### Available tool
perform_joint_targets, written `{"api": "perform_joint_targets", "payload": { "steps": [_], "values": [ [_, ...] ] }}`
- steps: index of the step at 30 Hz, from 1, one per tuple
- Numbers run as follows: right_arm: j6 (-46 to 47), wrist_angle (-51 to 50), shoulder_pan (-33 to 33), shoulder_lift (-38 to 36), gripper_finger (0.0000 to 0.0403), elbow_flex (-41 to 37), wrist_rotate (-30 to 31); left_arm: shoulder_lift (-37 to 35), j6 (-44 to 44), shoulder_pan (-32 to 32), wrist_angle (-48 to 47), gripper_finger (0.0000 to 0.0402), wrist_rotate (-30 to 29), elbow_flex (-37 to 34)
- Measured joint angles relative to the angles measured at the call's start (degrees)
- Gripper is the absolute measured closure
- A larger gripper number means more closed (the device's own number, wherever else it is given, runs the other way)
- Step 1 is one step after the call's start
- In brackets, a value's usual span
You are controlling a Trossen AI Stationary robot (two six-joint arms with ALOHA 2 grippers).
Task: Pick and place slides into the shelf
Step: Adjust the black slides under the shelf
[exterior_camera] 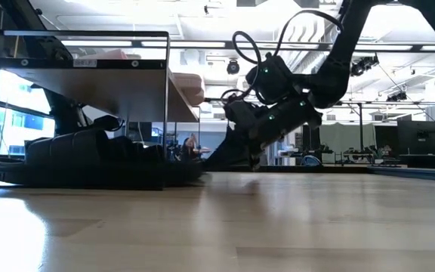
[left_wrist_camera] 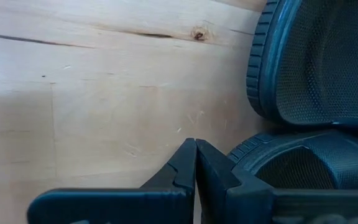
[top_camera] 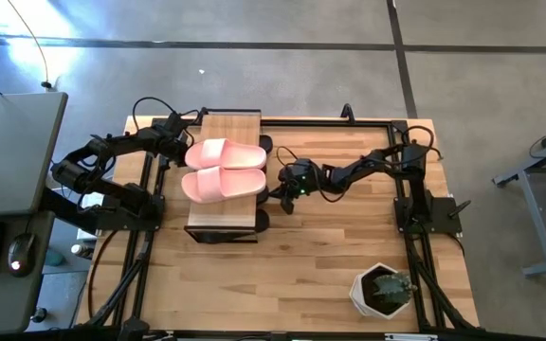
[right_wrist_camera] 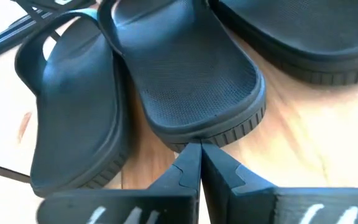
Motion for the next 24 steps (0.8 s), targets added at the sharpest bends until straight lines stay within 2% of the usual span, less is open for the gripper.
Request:
{"api": "perform_joint_targets", "payload": {
  "steps": [24],
  "values": [
    [-3.65,-4.77,0.14,-0.4,0.0403,1.25,2.08,0.0,1.95,-0.01,-0.19,0.0401,0.26,-0.02]
  ]
}}
